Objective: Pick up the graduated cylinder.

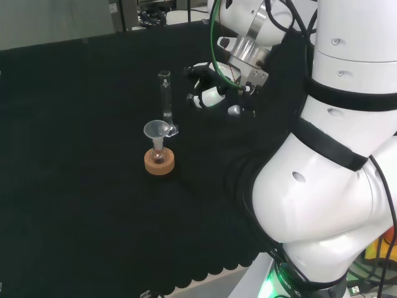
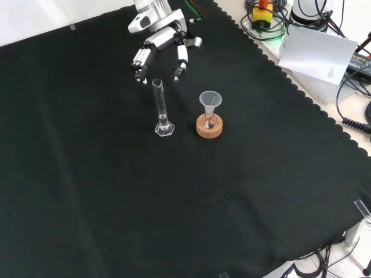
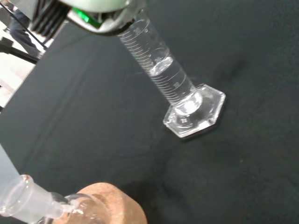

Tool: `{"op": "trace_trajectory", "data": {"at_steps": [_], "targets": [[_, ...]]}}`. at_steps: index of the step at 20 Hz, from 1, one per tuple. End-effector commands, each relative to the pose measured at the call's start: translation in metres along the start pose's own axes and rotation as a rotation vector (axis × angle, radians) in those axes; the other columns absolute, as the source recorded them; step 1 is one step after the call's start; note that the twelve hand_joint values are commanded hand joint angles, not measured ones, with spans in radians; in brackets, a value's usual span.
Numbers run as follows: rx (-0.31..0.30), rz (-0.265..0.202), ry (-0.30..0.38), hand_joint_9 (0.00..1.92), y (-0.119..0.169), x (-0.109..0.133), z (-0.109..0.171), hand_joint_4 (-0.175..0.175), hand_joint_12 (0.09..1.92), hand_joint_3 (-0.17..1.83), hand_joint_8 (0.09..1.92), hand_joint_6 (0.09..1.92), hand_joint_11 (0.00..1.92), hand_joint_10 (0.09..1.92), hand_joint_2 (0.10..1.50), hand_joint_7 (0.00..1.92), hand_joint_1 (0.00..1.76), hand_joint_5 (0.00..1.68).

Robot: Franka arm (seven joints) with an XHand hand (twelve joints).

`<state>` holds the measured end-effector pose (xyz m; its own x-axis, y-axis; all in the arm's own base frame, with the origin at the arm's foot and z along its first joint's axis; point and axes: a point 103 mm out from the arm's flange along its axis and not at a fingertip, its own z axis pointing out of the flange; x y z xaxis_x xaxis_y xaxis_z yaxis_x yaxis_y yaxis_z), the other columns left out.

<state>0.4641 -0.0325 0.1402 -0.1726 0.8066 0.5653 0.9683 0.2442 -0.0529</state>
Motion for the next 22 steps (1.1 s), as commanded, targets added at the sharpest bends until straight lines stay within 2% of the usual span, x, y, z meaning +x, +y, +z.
{"op": "trace_trajectory", "data": {"at_steps": [1,5,16,22], "targets": [[-0.035,-0.045,0.107,0.71,0.011,0.002,0.015,-0.066,1.30,0.67,0.67,0.09,0.43,0.54,0.60,0.44,0.98,0.53],[-0.050,-0.071,0.183,0.71,0.020,-0.001,0.024,-0.065,1.29,0.68,0.66,0.09,0.43,0.52,0.59,0.47,1.00,0.53],[-0.068,-0.129,0.294,0.63,0.042,0.001,0.043,-0.058,1.28,0.70,0.63,0.09,0.37,0.50,0.57,0.39,1.03,0.55],[-0.074,-0.166,0.360,0.67,0.049,0.004,0.053,-0.057,1.30,0.70,0.65,0.09,0.39,0.52,0.57,0.42,1.05,0.57]]}}
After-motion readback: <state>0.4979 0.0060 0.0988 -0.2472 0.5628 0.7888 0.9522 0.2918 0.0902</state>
